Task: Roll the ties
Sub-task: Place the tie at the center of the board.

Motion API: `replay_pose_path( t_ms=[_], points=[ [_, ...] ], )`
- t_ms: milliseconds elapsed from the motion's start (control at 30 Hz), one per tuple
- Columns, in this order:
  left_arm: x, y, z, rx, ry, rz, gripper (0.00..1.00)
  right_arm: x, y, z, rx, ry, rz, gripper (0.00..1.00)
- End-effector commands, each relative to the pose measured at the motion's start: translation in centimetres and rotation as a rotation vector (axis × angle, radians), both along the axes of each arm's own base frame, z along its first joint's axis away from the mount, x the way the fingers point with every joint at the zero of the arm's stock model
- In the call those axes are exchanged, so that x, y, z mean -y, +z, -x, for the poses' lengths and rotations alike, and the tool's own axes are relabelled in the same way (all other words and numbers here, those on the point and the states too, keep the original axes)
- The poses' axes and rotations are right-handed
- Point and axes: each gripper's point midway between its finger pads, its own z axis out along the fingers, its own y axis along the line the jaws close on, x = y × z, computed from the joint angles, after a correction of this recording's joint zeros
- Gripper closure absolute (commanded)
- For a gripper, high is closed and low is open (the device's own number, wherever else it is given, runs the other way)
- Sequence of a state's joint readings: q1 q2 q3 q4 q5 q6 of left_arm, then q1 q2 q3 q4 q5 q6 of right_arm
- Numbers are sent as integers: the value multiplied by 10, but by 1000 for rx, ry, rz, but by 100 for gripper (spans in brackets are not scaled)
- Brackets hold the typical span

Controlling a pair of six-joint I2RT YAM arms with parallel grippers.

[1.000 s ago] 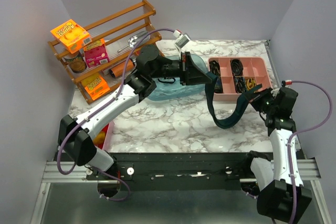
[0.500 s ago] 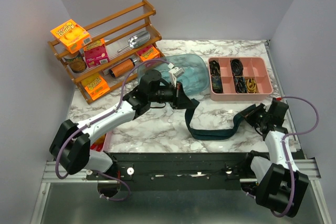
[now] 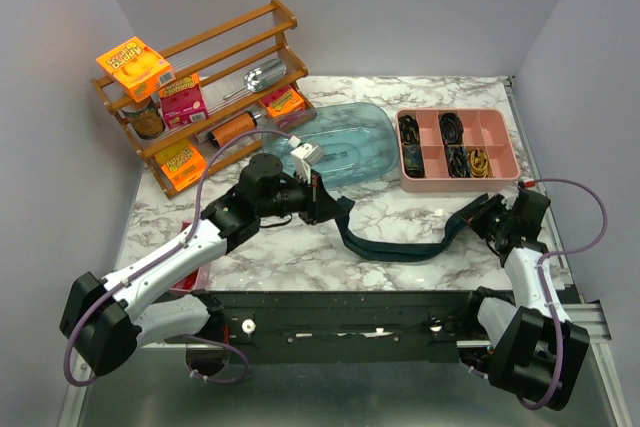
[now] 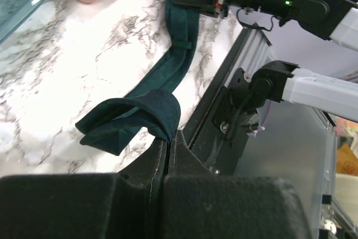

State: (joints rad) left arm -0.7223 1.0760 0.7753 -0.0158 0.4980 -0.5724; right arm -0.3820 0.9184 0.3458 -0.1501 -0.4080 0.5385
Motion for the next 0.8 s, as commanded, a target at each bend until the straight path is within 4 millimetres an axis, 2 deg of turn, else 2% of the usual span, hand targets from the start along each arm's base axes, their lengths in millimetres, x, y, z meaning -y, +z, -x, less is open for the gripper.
replay_pose_path(
  t_ms=[0, 167, 400, 433, 500, 533, 567, 633, 667, 733, 767],
  points=[
    [-23, -1, -4, 40, 133, -16, 100, 10, 18, -10, 91, 19, 82, 83],
    [-34, 1, -4, 69, 190, 12, 100, 15, 26, -14, 122, 10, 113, 83],
    [-34, -26, 1, -32, 181, -40, 100, 5, 4, -7, -2, 12, 8, 80],
    [-37, -30, 3, -48, 188, -56, 100, 4, 0, -7, -35, 16, -11, 73],
    [-43, -29, 2, -48, 220, -68, 100, 0, -7, -4, -77, 31, -39, 71],
    [-48, -35, 4, -62, 231, -92, 100, -1, -14, -2, -110, 34, -52, 61],
    [-50, -34, 4, -61, 240, -95, 100, 0, -15, -3, -121, 33, -52, 60],
    [-55, -34, 6, -63, 255, -103, 100, 1, -19, -2, -140, 31, -51, 40],
    [-55, -34, 8, -68, 257, -102, 100, 2, -19, -2, -145, 25, -50, 39],
    [-58, -35, 9, -76, 266, -101, 100, 6, -18, -2, -145, 10, -38, 22],
    [-59, -35, 10, -78, 270, -98, 100, 6, -15, -1, -143, 7, -35, 21]
  ],
)
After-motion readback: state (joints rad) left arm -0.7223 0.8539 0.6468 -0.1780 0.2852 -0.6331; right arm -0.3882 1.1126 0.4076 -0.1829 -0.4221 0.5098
